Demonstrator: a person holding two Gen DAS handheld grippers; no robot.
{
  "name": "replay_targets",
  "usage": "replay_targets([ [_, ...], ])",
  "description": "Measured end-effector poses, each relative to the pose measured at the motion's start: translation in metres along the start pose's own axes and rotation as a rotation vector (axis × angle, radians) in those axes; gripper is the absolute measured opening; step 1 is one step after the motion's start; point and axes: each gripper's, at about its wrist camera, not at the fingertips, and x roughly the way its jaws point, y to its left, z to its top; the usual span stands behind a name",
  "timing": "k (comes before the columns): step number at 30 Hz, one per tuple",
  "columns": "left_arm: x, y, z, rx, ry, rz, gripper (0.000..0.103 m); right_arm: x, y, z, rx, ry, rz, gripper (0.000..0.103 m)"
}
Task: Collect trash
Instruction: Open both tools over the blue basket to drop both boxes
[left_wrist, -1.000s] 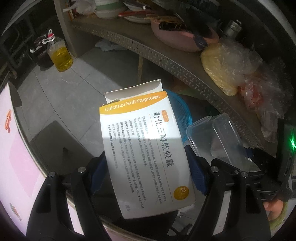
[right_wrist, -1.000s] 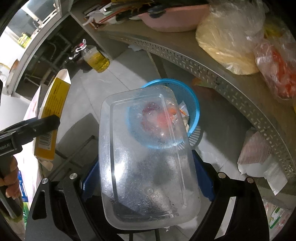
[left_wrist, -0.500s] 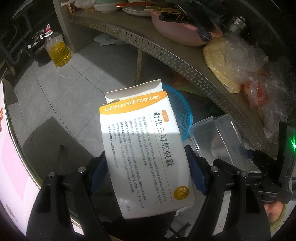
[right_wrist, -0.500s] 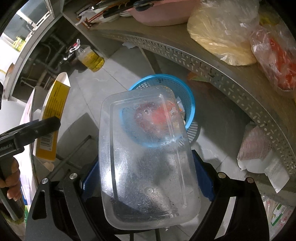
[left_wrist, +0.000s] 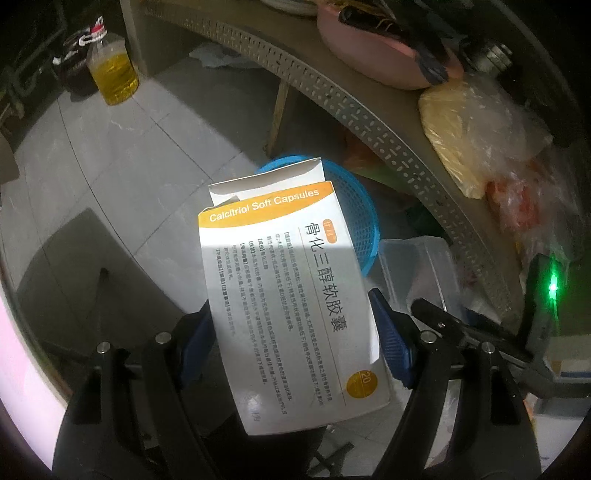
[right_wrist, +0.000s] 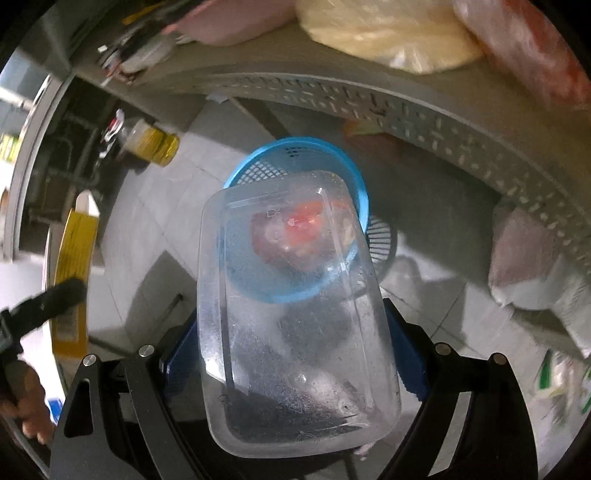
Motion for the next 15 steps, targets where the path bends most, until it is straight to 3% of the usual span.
replay_targets([
  [5, 0.018, -0.007, 0.015, -0.015, 0.008, -0.001, 0.074, 0.032, 0.004, 0.019, 0.045, -0.004, 0.005, 0.087],
  [8, 0.025, -0.011, 0.032, -0.032, -0.044, -0.027, 0.076, 0.052, 0.011, 0.037, 0.053, -0.042, 0.039, 0.09],
  [11, 0.024, -0.013, 0.042, -0.049, -0.115, -0.036, 0.085, 0.077, 0.011, 0.047, 0.059, -0.068, 0.021, 0.091],
  [15, 0.019, -0.012, 0.039, -0.075, -0.122, -0.098, 0.085, 0.092, 0.003, 0.042, 0.094, -0.081, 0.003, 0.091],
])
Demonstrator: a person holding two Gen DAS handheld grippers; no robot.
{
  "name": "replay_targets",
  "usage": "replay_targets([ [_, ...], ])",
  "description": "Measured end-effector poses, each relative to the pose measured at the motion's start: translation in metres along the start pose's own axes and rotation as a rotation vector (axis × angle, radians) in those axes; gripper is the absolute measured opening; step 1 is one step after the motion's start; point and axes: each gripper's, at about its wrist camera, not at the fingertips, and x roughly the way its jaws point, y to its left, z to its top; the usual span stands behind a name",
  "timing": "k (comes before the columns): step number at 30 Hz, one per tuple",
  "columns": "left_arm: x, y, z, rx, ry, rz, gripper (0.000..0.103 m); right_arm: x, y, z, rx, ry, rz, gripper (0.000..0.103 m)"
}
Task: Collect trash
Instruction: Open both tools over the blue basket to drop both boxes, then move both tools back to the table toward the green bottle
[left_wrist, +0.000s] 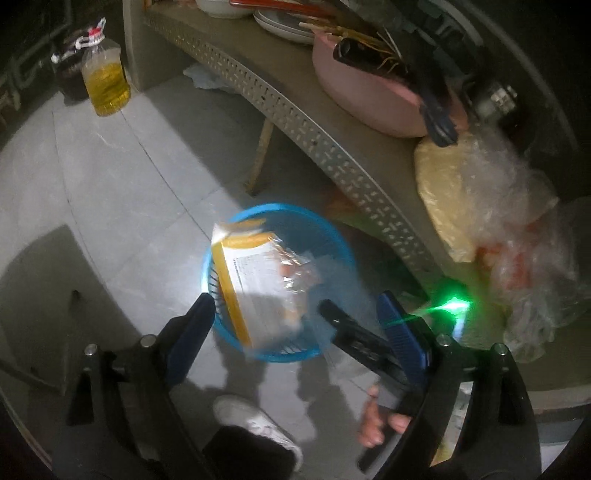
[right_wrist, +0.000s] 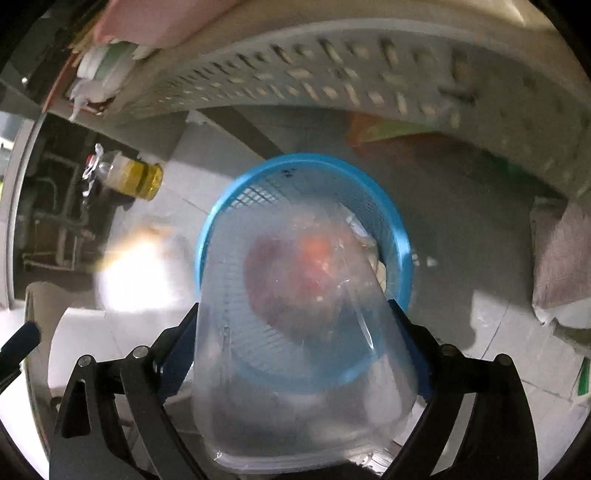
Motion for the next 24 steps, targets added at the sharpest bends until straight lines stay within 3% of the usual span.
replay_targets([
  [8, -0.034, 0.004, -0.012, 0.007, -0.071, -0.012, 0.085, -0.015, -0.012, -0.017, 0.004, -0.073, -0.016, 0.091],
  [24, -0.119, 0.014, -0.053, 0.069, -0.16, 0.025, 0.085, -0.055, -0.012, -0.044, -0.097, -0.105, -0.004, 0.091],
])
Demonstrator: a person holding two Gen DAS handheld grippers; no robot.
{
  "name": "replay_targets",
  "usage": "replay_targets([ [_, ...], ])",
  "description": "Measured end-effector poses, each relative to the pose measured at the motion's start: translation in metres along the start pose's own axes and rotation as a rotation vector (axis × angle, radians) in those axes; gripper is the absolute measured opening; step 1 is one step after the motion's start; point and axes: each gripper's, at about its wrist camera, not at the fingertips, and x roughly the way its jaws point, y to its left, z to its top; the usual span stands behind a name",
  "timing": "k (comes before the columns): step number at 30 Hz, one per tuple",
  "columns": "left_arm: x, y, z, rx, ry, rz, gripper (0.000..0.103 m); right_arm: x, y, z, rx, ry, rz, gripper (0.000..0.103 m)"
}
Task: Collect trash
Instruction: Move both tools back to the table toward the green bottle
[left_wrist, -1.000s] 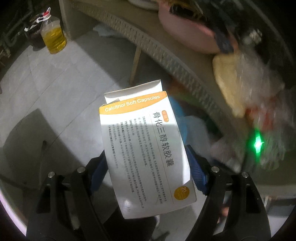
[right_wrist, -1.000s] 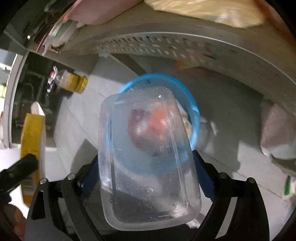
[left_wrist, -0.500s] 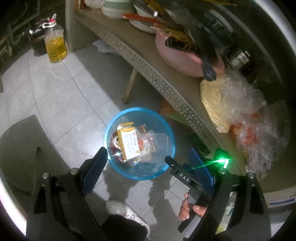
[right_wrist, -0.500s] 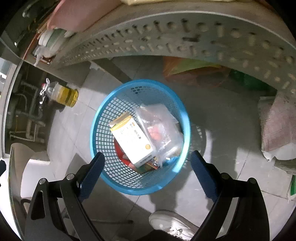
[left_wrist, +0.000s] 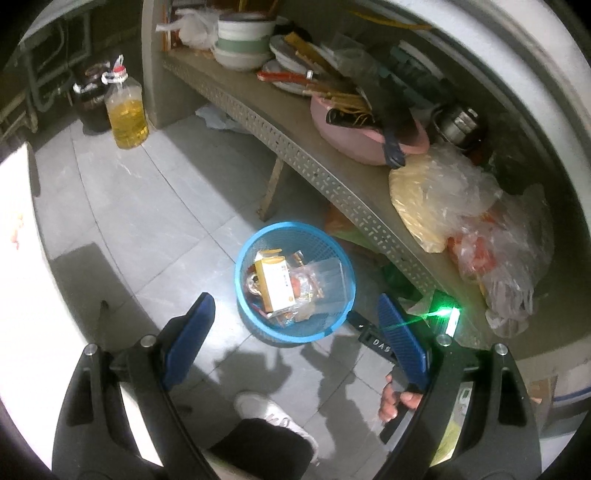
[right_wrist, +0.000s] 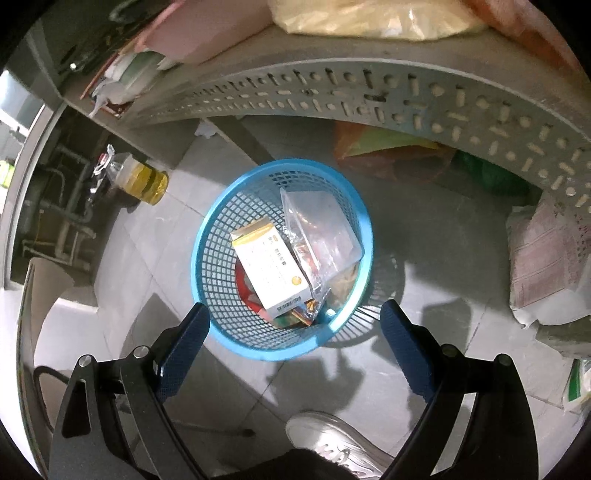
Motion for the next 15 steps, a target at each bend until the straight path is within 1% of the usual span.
replay_targets([
  [1, -0.007, 0.0, -0.003, 0.008, -0.012, 0.006, 0.085, -0.005, 0.003, -0.002, -0.014, -0.002, 0.0, 0.091],
  [3, -0.026, 0.004, -0.009, 0.019, -0.046, 0.046, 0.085, -0.02, 0.013, -0.007, -0.065, -0.012, -0.005, 0.091],
  [6, -0.056, 0.016, -0.021, 0.023, -0.065, 0.094, 0.085, -0.046, 0.031, -0.014, -0.152, -0.029, -0.003, 0.091],
  [9, -0.086, 0.03, -0.034, 0.003, -0.086, 0.113, 0.085, -0.071, 0.046, -0.019, -0.23, -0.046, 0.01, 0.091],
  [15, -0.161, 0.066, -0.071, -0.071, -0.195, 0.16, 0.085, -0.123, 0.079, -0.025, -0.332, -0.084, 0.098, 0.091],
])
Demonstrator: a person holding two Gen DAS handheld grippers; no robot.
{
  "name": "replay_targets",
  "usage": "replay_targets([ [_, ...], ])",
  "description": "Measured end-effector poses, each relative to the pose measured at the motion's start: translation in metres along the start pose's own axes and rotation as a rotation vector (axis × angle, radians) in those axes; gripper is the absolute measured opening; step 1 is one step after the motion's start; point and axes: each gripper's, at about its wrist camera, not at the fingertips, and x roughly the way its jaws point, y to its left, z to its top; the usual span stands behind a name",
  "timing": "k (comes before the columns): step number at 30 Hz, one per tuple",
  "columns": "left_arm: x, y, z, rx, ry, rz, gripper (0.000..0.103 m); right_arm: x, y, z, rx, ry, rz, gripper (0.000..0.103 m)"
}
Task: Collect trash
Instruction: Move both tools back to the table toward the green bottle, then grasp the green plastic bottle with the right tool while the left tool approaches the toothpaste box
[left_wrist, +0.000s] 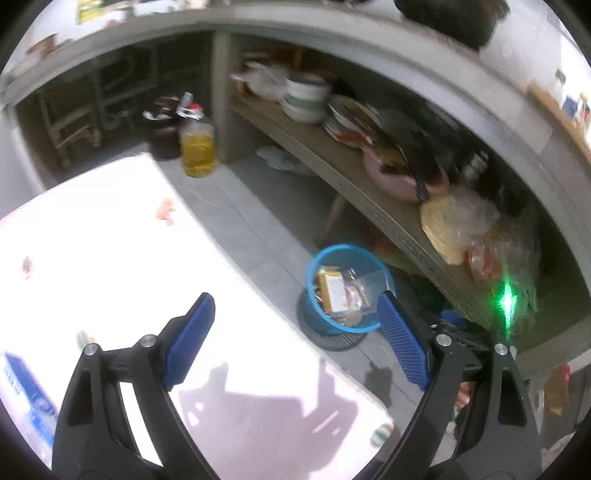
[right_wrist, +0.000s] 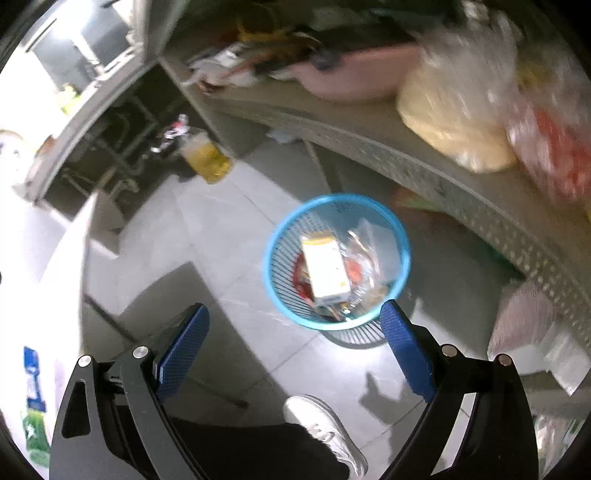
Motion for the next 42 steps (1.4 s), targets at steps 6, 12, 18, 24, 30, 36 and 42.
replay_targets([
  [6, -0.071, 0.047, -0.029, -0.096, -0.109, 0.104, 0.085, -0.035, 0.038, 0.005, -0.079, -0.022, 0.088, 0.091],
  [12, -0.132, 0.091, -0.069, -0.207, -0.186, 0.237, 0.085, -0.059, 0.079, 0.004, -0.149, -0.019, 0.177, 0.091],
  [18, -0.175, 0.133, -0.12, -0.339, -0.206, 0.359, 0.085, -0.052, 0.121, -0.007, -0.233, 0.053, 0.269, 0.091],
  [24, -0.185, 0.163, -0.166, -0.445, -0.187, 0.422, 0.085, -0.038, 0.182, -0.025, -0.35, 0.161, 0.361, 0.091],
  [30, -0.169, 0.18, -0.204, -0.54, -0.139, 0.399, 0.085, -0.029, 0.259, -0.044, -0.45, 0.291, 0.478, 0.091],
  [36, -0.156, 0.191, -0.228, -0.58, -0.128, 0.344, 0.085, -0.024, 0.353, -0.066, -0.599, 0.378, 0.58, 0.091],
  [42, -0.157, 0.195, -0.237, -0.579, -0.16, 0.322, 0.085, -0.016, 0.442, -0.099, -0.737, 0.429, 0.625, 0.089],
])
